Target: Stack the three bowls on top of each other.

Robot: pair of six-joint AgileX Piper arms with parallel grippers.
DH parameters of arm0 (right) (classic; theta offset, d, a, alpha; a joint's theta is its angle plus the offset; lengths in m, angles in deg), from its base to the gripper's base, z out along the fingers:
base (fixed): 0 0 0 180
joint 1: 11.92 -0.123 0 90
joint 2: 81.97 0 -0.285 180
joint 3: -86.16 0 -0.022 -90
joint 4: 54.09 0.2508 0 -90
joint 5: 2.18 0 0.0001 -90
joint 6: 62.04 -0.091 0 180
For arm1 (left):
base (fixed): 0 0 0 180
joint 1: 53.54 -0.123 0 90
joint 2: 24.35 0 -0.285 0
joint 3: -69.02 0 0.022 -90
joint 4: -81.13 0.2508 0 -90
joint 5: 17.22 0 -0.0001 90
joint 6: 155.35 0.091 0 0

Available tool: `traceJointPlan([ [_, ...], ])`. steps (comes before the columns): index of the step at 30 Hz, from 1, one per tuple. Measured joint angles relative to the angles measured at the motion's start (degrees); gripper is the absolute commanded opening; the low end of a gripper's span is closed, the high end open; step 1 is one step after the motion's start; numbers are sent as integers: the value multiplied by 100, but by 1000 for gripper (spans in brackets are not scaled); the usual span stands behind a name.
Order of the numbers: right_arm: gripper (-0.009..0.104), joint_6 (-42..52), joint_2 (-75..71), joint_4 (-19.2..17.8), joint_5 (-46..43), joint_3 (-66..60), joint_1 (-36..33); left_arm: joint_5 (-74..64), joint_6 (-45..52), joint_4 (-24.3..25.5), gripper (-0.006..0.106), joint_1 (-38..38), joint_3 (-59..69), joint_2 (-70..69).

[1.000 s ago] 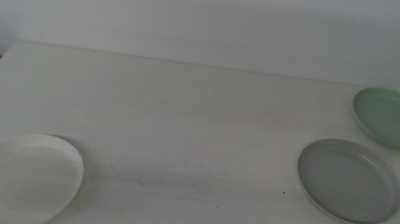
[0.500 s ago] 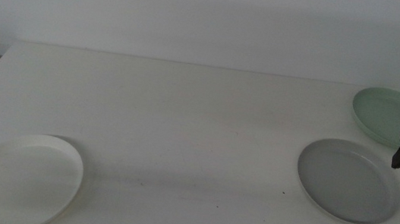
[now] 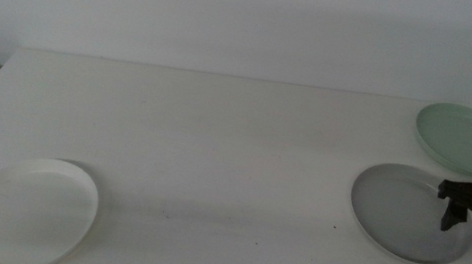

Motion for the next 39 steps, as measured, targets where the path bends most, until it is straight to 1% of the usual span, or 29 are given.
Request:
traceJointPlan([
  [8, 27, 0, 225, -111, -406, 9, 0, 0, 0, 0, 94, 0, 0, 0],
  [12, 18, 0, 238, -133, -488, 9, 0, -10, 0, 0, 94, 0, 0, 0],
  [16, 5, 0, 257, -255, -528, 34, 14, -10, 0, 0, 94, 0, 0, 0],
  [19, -1, -11, 257, -289, -528, 47, 19, -10, 0, 0, 94, 0, 0, 0],
  [20, -2, -11, 257, -334, -528, 47, 19, -10, 0, 0, 94, 0, 0, 0],
  [25, -2, 70, 133, -302, -439, 57, 19, -10, 0, 0, 94, 0, 0, 0],
  [29, -2, 97, -398, -270, -276, 85, -75, -10, 0, 10, 94, 0, 0, 0],
  [32, -2, 107, -858, -72, -69, 389, -270, -10, 0, 10, 94, 0, 0, 0],
  [34, -2, 135, -1041, 155, 90, 704, -500, -10, 0, 10, 94, 0, 0, 0],
  [39, -2, 192, -941, 596, 228, 1177, -1253, -10, 0, 10, 94, 0, 0, 0],
])
